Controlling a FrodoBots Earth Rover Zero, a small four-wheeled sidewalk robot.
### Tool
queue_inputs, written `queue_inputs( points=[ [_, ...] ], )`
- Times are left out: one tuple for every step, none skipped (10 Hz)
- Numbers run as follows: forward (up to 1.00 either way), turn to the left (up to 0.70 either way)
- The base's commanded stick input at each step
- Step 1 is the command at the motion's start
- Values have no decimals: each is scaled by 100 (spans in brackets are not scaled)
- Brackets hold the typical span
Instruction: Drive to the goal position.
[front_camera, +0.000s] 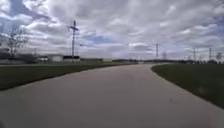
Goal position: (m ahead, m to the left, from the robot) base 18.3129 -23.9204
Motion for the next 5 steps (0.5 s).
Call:
queue_inputs(
  points=[
    [100, -29],
    [100, -14],
    [100, 0],
    [100, 0],
    [100, 0]
  ],
)
